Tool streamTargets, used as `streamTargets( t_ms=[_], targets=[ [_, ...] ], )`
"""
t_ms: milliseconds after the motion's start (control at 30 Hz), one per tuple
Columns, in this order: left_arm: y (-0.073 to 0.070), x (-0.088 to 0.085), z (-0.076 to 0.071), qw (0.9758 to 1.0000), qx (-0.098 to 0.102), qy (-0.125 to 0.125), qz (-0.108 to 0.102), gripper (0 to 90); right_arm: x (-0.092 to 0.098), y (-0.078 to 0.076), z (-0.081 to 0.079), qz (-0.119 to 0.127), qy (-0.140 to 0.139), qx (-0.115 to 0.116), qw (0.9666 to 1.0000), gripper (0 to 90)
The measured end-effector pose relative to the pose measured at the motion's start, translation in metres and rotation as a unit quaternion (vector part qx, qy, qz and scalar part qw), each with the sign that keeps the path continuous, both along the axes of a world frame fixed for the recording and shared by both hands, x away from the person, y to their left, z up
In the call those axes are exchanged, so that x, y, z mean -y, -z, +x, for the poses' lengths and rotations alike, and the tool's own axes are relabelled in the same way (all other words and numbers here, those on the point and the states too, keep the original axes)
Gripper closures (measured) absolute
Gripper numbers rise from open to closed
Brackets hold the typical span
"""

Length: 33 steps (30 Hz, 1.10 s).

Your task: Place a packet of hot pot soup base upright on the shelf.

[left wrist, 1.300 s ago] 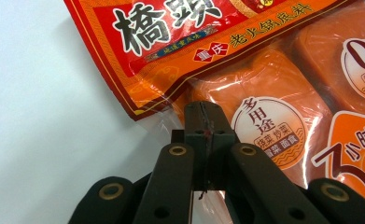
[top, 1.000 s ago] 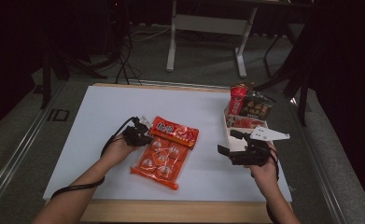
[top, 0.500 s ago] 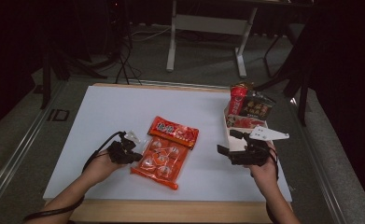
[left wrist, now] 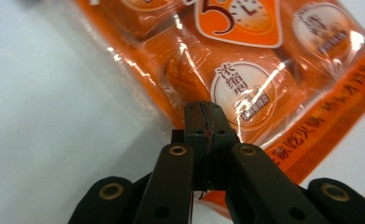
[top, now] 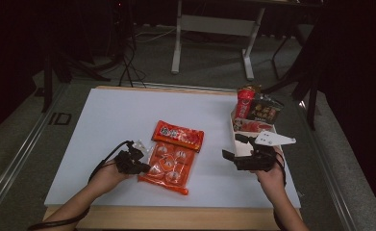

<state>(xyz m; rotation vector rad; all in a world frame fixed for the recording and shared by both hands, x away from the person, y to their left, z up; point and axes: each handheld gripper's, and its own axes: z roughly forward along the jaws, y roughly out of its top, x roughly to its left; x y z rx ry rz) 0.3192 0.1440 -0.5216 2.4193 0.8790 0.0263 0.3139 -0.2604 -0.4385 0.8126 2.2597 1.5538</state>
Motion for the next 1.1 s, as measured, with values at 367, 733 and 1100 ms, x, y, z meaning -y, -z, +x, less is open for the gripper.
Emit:
streamTargets(
  t_ms=[367,733,1100],
  targets=[
    [0.002,0.021,-0.008,0.9993,-0.009,0.019,-0.030,89.9,0.000,0.000,0.000,-0.001,-0.003,-0.001,1.0000,16.3],
    [-0.003,0.018,-0.006,0.9978,-0.018,0.023,-0.060,84.6,0.001,0.000,0.000,-0.005,-0.002,-0.001,1.0000,16.4],
    [-0.036,-0.005,0.011,0.9915,0.033,-0.015,-0.125,48.1,0.003,-0.003,-0.003,-0.011,0.000,0.024,0.9996,14.0]
  ],
)
